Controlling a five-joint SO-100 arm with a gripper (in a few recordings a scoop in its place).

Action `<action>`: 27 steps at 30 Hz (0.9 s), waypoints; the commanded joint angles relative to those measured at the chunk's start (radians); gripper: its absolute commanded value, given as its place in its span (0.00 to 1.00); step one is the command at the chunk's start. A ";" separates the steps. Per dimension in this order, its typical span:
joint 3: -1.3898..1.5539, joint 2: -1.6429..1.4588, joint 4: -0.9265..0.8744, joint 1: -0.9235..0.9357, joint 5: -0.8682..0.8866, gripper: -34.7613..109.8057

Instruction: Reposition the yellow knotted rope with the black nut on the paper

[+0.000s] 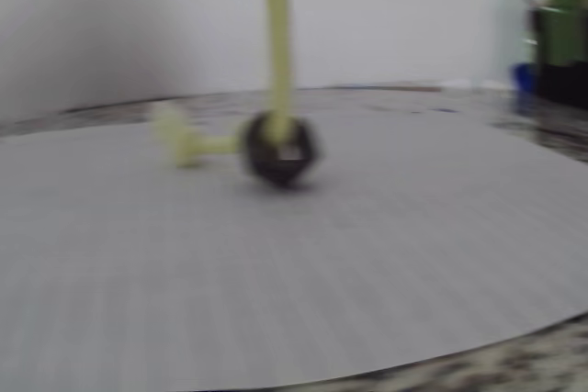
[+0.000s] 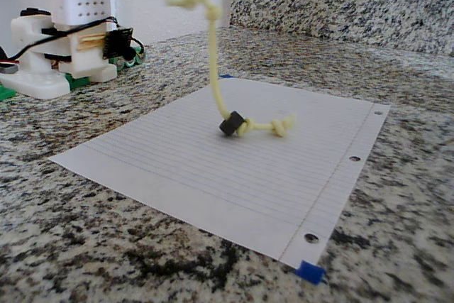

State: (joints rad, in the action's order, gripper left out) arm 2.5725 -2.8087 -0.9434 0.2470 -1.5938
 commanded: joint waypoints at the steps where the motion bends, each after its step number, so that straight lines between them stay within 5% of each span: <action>1: -0.008 -0.005 0.055 0.225 0.014 0.24; 7: -0.006 -0.006 0.187 0.577 0.117 0.24; 11: -0.009 -0.040 0.270 0.652 0.137 0.24; 27: 0.256 -0.301 0.046 0.273 0.138 0.24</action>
State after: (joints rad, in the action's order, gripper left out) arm 2.8195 -3.0741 -0.8790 0.5798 -1.4665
